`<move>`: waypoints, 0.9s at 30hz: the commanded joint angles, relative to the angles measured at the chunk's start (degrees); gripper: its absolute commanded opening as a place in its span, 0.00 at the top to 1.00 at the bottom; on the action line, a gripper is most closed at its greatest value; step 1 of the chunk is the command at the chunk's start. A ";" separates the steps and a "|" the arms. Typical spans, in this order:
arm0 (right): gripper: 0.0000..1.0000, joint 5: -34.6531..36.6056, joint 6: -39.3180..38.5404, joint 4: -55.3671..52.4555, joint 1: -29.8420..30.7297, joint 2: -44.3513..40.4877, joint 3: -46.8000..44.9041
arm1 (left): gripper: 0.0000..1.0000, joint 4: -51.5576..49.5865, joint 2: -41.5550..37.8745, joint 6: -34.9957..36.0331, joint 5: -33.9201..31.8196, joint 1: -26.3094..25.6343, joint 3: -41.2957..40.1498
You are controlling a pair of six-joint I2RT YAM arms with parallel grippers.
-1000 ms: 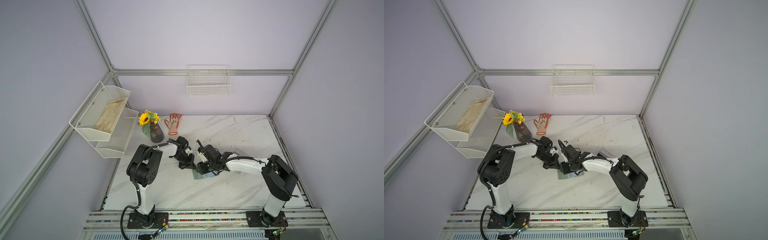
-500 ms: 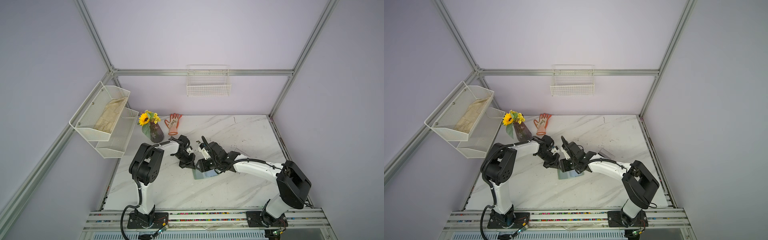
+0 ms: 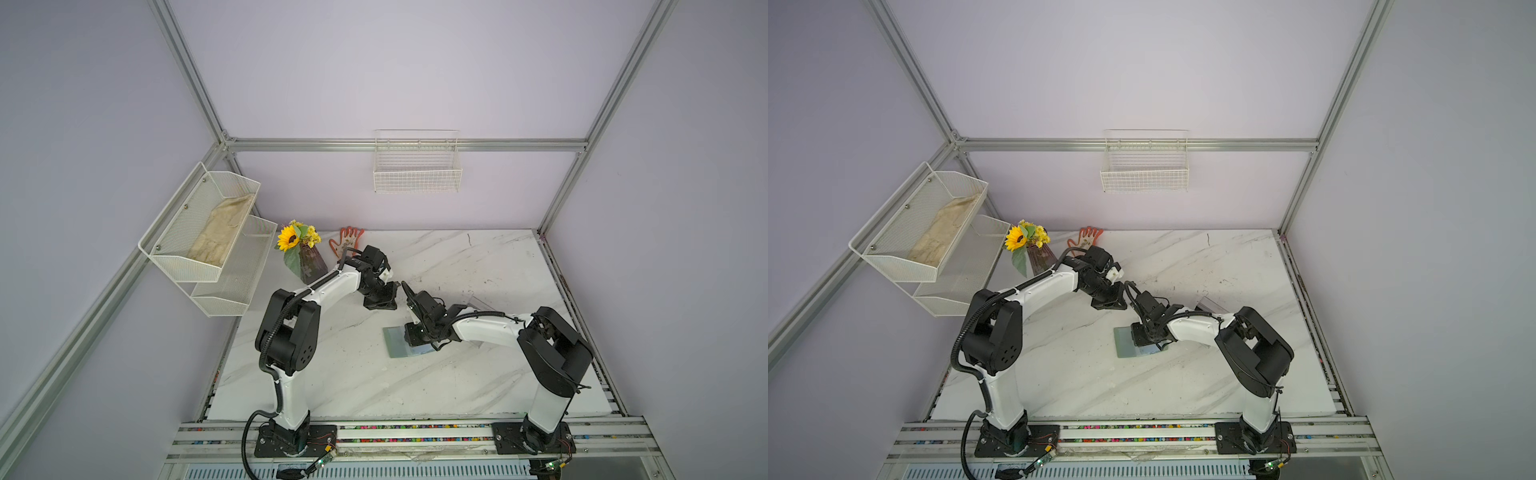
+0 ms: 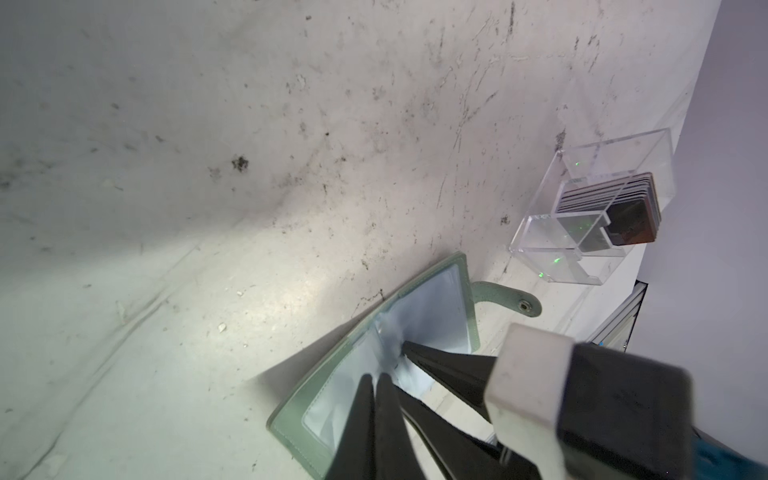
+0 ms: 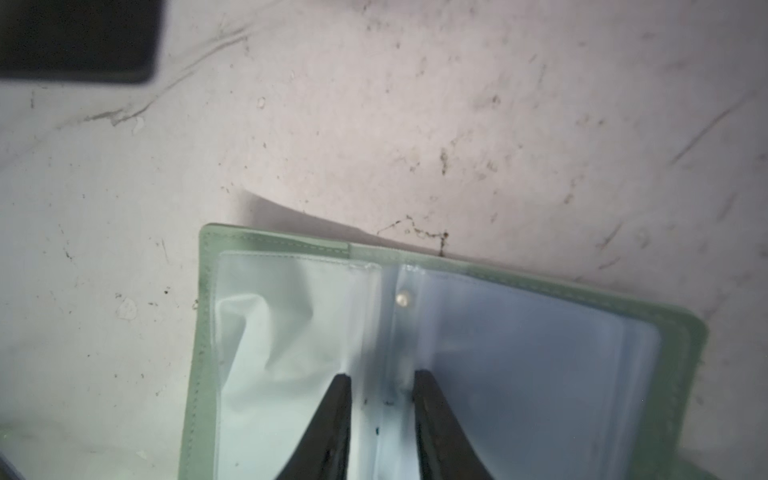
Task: Insert credit cards into a card holder
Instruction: Open the card holder at the center of the board.
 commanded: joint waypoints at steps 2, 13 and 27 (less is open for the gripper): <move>0.73 1.84 0.54 -1.26 -0.09 0.94 -2.27 | 1.00 4.21 -5.24 -2.90 1.87 -1.51 -4.42; 0.73 1.26 1.73 0.22 -0.22 0.71 -5.65 | 1.00 11.49 -9.92 -7.34 1.60 -2.10 -20.09; 0.74 -0.97 3.00 1.94 -0.17 -1.81 -7.84 | 1.00 17.87 -3.82 -8.23 2.79 -2.01 -25.62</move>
